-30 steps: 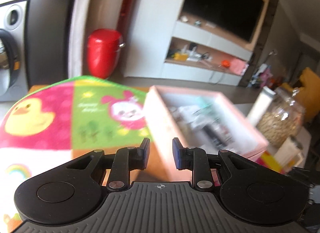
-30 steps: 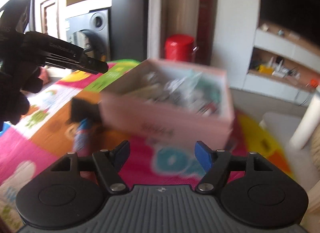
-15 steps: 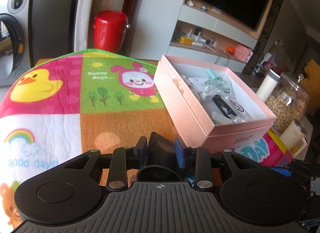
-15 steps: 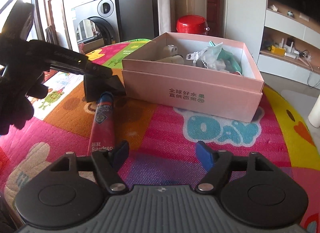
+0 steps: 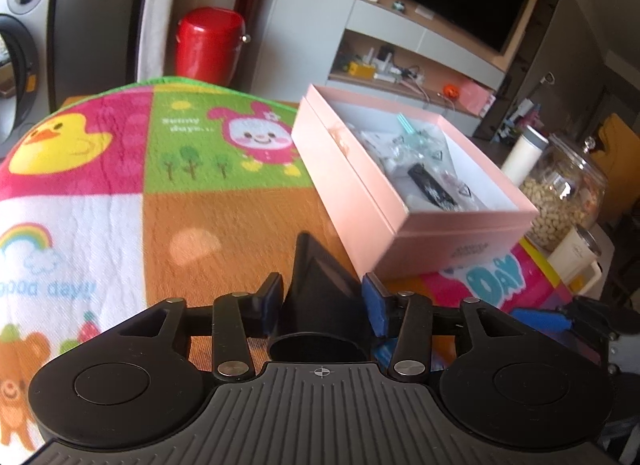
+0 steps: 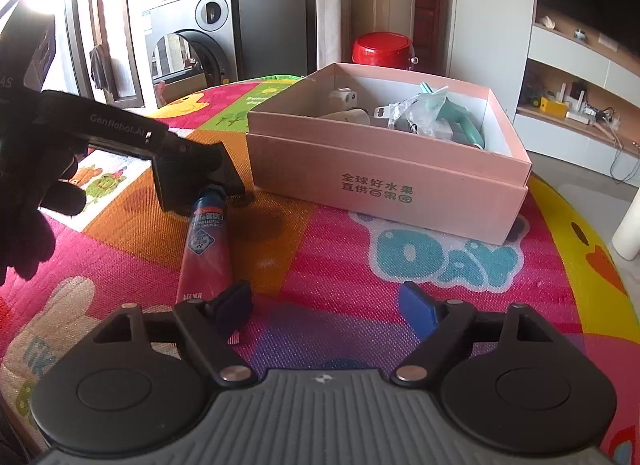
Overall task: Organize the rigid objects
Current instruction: 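Grasp the black funnel with the left tool, then reach the right tool toward the pink-and-blue toothpaste tube while the left tool holds the funnel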
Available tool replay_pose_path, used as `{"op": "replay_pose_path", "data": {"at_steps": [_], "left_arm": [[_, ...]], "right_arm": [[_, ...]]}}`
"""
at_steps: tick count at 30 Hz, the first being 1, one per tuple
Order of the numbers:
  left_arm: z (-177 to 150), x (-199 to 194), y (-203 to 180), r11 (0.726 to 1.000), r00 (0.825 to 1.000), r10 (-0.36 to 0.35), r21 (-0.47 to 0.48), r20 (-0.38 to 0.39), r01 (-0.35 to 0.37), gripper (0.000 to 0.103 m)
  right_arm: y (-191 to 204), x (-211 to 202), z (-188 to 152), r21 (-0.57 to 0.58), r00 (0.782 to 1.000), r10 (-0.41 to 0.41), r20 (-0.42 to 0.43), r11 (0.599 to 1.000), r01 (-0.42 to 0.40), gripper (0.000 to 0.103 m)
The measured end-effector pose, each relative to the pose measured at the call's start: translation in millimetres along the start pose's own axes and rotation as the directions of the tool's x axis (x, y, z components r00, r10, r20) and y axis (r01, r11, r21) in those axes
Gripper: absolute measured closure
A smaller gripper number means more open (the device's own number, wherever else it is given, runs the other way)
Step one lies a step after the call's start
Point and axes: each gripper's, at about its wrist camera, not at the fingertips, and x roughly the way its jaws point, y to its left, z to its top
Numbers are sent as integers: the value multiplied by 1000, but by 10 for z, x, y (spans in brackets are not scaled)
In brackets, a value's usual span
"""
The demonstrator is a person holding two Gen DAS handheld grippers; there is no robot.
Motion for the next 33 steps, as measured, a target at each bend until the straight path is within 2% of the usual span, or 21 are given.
{"op": "replay_pose_path", "data": {"at_steps": [7, 12, 21, 24, 27, 29, 33], "left_arm": [[-151, -52, 7, 1000, 1000, 9, 14, -6, -9, 49], [-231, -104, -5, 1000, 999, 18, 15, 32, -18, 50], [-536, -370, 84, 999, 992, 9, -51, 123, -3, 50], [-562, -397, 113, 997, 990, 17, -79, 141, -6, 50], [-561, -390, 75, 998, 989, 35, -61, 144, -26, 50], [-565, -390, 65, 998, 989, 39, -56, 145, -31, 50], [-574, -389, 67, 998, 988, 39, -58, 148, -31, 50]], "right_arm": [[6, 7, -4, 1, 1000, -6, 0, 1000, 6, 18], [5, 7, -4, 2, 1000, -7, 0, 1000, 7, 18], [17, 9, 8, 0, 1000, -8, -2, 1000, 8, 18], [69, 29, 41, -1, 1000, 22, -7, 1000, -22, 18], [180, 70, 133, -17, 999, 55, -2, 998, -55, 18], [212, 117, 242, 7, 997, 82, 5, 997, -82, 20], [192, 305, 495, 130, 984, 178, -22, 976, -174, 42]]}}
